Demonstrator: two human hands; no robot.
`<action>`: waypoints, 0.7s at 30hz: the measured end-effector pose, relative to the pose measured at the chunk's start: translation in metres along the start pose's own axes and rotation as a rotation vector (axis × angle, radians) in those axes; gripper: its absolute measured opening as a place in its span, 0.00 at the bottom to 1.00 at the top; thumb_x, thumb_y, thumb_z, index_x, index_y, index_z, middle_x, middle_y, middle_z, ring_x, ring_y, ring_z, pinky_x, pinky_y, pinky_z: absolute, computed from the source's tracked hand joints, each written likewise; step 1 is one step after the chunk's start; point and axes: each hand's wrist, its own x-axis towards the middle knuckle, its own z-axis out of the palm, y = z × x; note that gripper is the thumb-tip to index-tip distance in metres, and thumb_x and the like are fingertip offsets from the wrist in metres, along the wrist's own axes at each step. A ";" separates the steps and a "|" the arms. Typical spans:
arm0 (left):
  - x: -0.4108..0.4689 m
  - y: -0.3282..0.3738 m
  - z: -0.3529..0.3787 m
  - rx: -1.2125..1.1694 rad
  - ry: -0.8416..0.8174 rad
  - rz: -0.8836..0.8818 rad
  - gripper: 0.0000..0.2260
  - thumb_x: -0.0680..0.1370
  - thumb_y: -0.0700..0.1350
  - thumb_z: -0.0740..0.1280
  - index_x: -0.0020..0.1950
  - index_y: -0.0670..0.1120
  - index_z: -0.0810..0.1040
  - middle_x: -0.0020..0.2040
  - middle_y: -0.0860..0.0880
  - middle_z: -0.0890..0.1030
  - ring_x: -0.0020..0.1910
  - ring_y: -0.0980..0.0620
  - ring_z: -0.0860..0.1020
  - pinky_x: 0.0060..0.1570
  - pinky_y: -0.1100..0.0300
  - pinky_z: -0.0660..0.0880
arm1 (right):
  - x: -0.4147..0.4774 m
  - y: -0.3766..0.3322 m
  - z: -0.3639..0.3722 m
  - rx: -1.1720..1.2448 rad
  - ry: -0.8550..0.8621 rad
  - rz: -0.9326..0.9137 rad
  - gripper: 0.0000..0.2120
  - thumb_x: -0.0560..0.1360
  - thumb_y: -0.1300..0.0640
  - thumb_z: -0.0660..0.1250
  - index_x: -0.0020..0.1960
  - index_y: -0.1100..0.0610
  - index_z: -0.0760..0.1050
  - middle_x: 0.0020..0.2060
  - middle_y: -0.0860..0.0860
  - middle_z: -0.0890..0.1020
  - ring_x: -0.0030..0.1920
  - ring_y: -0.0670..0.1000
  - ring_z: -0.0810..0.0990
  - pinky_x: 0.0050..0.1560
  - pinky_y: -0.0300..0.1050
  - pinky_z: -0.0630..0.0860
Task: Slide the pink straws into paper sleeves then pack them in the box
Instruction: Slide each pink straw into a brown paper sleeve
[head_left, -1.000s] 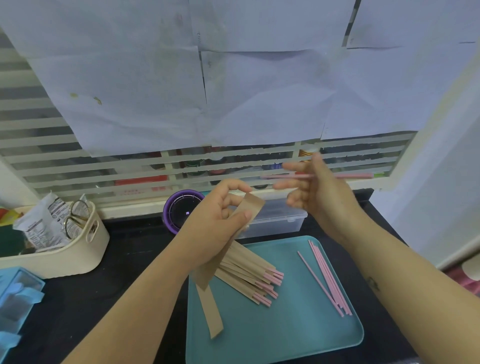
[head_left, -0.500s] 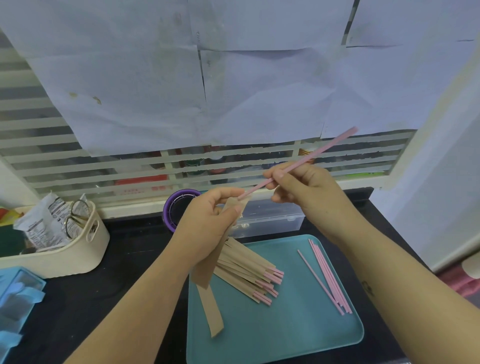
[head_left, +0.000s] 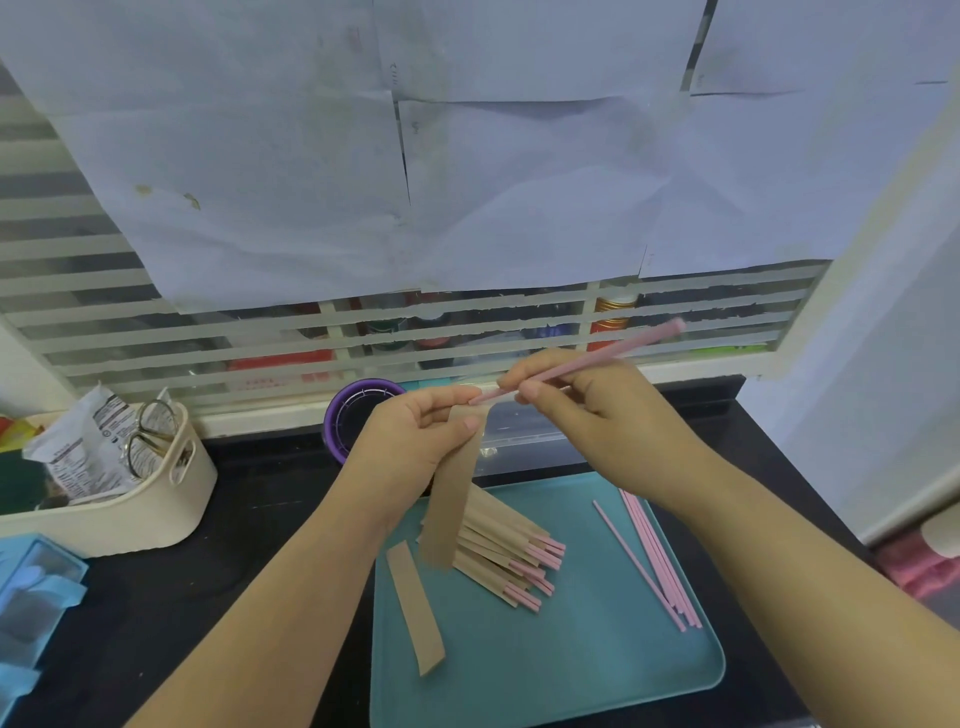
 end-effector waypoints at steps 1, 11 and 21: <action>0.001 -0.001 0.000 -0.032 -0.001 -0.024 0.10 0.76 0.38 0.68 0.54 0.50 0.81 0.46 0.50 0.85 0.49 0.49 0.82 0.51 0.55 0.79 | -0.001 0.000 0.000 -0.028 -0.009 -0.015 0.09 0.79 0.55 0.60 0.52 0.47 0.78 0.43 0.40 0.80 0.46 0.41 0.77 0.47 0.32 0.75; 0.007 -0.008 -0.005 -0.143 -0.004 -0.109 0.12 0.74 0.37 0.69 0.57 0.43 0.81 0.49 0.44 0.85 0.48 0.49 0.81 0.54 0.53 0.77 | -0.004 0.001 0.006 -0.162 -0.069 -0.157 0.11 0.80 0.58 0.58 0.57 0.54 0.77 0.45 0.36 0.73 0.48 0.30 0.71 0.51 0.23 0.67; 0.004 -0.009 -0.004 -0.036 0.001 -0.085 0.10 0.73 0.37 0.70 0.53 0.48 0.82 0.48 0.47 0.85 0.50 0.49 0.83 0.59 0.48 0.76 | -0.002 -0.006 0.003 -0.093 -0.054 -0.065 0.10 0.80 0.57 0.58 0.53 0.51 0.78 0.41 0.37 0.77 0.46 0.35 0.75 0.47 0.23 0.69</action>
